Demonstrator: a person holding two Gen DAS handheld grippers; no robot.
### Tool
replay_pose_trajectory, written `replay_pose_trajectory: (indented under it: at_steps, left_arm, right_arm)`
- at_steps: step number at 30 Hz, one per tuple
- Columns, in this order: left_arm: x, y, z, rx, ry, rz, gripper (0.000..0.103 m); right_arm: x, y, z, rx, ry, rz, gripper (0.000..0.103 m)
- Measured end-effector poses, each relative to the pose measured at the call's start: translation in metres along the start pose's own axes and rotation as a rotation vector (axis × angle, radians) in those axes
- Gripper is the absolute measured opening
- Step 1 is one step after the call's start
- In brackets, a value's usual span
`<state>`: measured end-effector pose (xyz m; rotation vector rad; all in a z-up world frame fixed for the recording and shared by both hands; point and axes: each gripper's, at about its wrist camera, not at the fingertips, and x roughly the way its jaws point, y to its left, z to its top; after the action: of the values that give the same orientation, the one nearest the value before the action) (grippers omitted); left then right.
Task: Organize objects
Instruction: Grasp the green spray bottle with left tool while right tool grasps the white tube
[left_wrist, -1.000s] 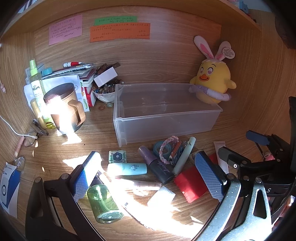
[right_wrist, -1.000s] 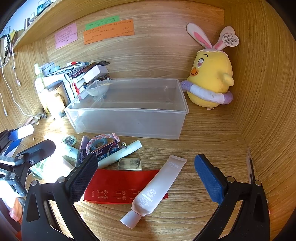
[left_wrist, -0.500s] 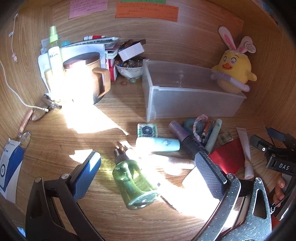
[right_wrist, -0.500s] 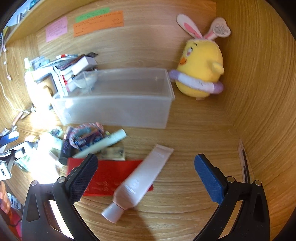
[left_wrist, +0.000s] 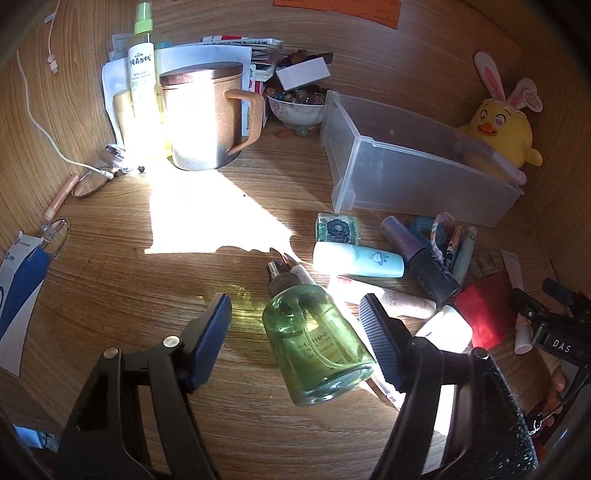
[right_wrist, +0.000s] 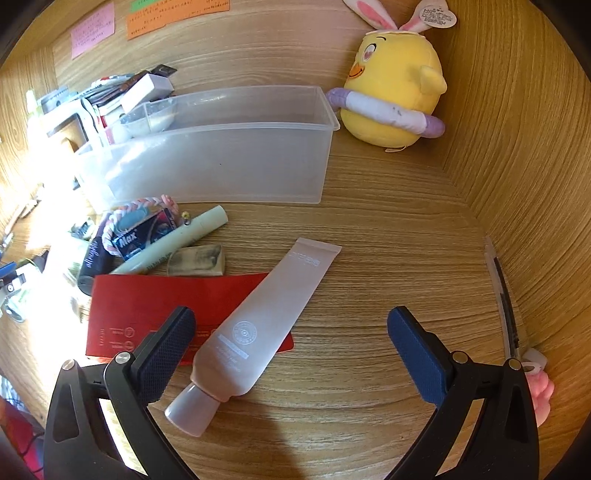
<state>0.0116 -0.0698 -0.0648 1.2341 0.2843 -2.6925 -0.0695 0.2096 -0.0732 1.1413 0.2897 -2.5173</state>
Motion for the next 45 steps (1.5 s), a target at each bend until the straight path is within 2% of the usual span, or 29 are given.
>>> replay_pose_trajectory:
  at_steps: [3, 7, 11, 20, 23, 28, 30, 38, 45]
  left_arm:
    - [0.004, -0.001, -0.003, 0.003, 0.014, 0.004, 0.052]
    - [0.006, 0.005, -0.004, -0.021, 0.017, -0.012, 0.042]
    - [0.005, 0.009, -0.006, -0.036, 0.007, -0.006, 0.042]
    - [-0.014, 0.013, 0.002, -0.047, -0.064, 0.016, 0.042]
    - [-0.021, 0.011, 0.008, -0.046, -0.094, 0.009, 0.042]
    - [-0.031, 0.003, 0.024, -0.037, -0.149, -0.016, 0.042]
    - [-0.034, -0.002, 0.032, -0.029, -0.173, -0.026, 0.042]
    - [-0.046, -0.028, 0.062, 0.030, -0.266, -0.067, 0.042]
    - [-0.036, -0.050, 0.093, 0.100, -0.263, -0.107, 0.042]
  right_arm:
    - [0.001, 0.000, -0.001, -0.013, -0.001, -0.022, 0.094]
    - [0.001, -0.008, -0.003, 0.017, 0.016, 0.002, 0.085]
    - [-0.003, -0.020, -0.008, 0.064, 0.027, 0.039, 0.073]
    - [-0.009, -0.033, -0.012, 0.049, 0.010, -0.012, 0.025]
    - [-0.009, -0.036, -0.013, 0.050, 0.001, -0.018, 0.016]
    - [-0.013, -0.037, -0.016, 0.056, -0.028, -0.024, 0.013]
    - [-0.017, -0.038, -0.014, 0.057, -0.045, -0.027, 0.007]
    - [-0.038, -0.032, 0.004, 0.028, -0.142, -0.035, 0.005]
    - [-0.028, -0.045, 0.001, 0.078, -0.056, 0.052, 0.008]
